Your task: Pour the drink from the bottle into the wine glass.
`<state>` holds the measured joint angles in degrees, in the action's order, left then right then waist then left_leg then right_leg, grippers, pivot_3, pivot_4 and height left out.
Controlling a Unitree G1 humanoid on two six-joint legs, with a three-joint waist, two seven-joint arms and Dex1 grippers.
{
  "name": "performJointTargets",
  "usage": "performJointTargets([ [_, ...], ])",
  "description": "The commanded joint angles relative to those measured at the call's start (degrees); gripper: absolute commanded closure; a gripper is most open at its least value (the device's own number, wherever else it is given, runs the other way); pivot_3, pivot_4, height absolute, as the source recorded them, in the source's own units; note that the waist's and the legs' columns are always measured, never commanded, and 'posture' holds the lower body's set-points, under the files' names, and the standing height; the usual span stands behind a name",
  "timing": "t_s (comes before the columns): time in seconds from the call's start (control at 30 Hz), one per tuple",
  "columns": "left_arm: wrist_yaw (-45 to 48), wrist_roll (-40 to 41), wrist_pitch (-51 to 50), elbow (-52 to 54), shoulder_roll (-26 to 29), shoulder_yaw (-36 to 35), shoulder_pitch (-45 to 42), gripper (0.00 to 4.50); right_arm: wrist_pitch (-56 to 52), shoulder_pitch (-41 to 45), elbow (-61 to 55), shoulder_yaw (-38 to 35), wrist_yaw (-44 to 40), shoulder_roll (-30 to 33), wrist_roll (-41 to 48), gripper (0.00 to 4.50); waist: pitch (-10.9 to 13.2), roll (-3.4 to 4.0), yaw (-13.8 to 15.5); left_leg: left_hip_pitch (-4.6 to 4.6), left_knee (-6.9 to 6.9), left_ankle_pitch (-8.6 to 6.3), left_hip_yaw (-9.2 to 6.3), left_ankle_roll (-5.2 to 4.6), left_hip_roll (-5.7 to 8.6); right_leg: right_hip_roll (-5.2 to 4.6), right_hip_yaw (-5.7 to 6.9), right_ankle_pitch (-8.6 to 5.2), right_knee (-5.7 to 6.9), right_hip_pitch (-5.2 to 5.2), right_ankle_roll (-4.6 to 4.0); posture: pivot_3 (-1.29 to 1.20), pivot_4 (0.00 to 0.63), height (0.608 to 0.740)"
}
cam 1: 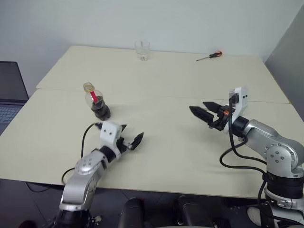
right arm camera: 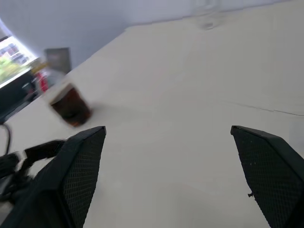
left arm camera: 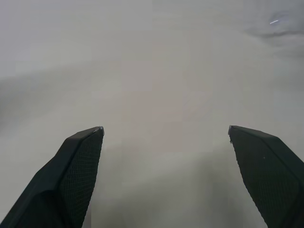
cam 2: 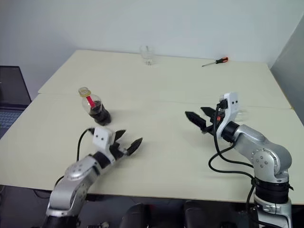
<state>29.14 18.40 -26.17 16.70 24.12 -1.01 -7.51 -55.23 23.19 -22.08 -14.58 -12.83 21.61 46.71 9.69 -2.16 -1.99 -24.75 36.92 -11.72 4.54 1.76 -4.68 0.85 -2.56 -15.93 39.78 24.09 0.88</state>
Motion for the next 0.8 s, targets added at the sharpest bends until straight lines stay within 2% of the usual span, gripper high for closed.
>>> performJointTargets([
  [0.03,4.7,2.0,-2.1,1.6,2.6,1.3,-3.8,0.03,0.5,0.4,-3.7,-4.5,7.9,-3.0,1.1,0.0,0.0,0.02,-0.4,0.0,-0.04,0.0,0.01,0.0,0.0,0.01,-0.02,-0.02,0.0,0.01,-0.01,0.0,0.15,0.74],
  [0.23,11.7,1.8,-2.3,-1.8,5.2,4.9,-10.6,0.03,-3.2,-0.3,-5.8,-11.8,24.4,-11.0,6.0,0.0,0.0,0.03,-0.2,-0.03,-0.21,0.0,-0.06,0.01,-0.04,0.0,0.0,-0.06,-0.01,0.04,-0.09,0.0,0.15,0.74],
  [0.37,13.4,0.6,-0.9,-4.2,4.9,6.5,-12.7,0.03,-3.9,-0.1,-5.2,-13.6,30.1,-13.6,8.3,0.0,0.0,0.03,-0.4,-0.03,-0.18,0.0,0.07,0.01,0.01,-0.07,0.0,-0.06,-0.02,0.05,-0.07,0.0,0.15,0.74],
  [0.5,15.4,-1.0,1.1,-6.0,4.9,8.6,-14.8,0.03,-4.5,2.0,-0.5,-15.6,36.5,-17.9,14.3,0.0,0.0,0.03,-0.4,-0.03,-0.16,0.01,0.02,0.0,-0.01,-0.05,-0.01,-0.07,-0.01,0.04,-0.05,0.0,0.15,0.74],
  [0.63,16.2,-2.3,2.8,-7.8,3.9,9.9,-18.2,0.03,-2.6,4.8,5.9,-17.2,39.9,-19.3,17.2,0.0,0.0,0.05,-0.4,-0.01,-0.14,0.03,0.02,-0.04,-0.01,-0.02,-0.01,-0.06,0.03,0.04,-0.05,0.0,0.15,0.74],
  [0.8,16.9,-3.3,3.9,-9.5,3.2,10.2,-20.5,0.03,0.2,8.2,14.8,-18.0,39.6,-17.8,16.9,0.0,0.0,0.05,-0.4,-0.03,-0.17,0.03,0.06,-0.04,0.01,-0.03,-0.01,-0.05,-0.1,0.03,-0.07,0.0,0.15,0.74],
])
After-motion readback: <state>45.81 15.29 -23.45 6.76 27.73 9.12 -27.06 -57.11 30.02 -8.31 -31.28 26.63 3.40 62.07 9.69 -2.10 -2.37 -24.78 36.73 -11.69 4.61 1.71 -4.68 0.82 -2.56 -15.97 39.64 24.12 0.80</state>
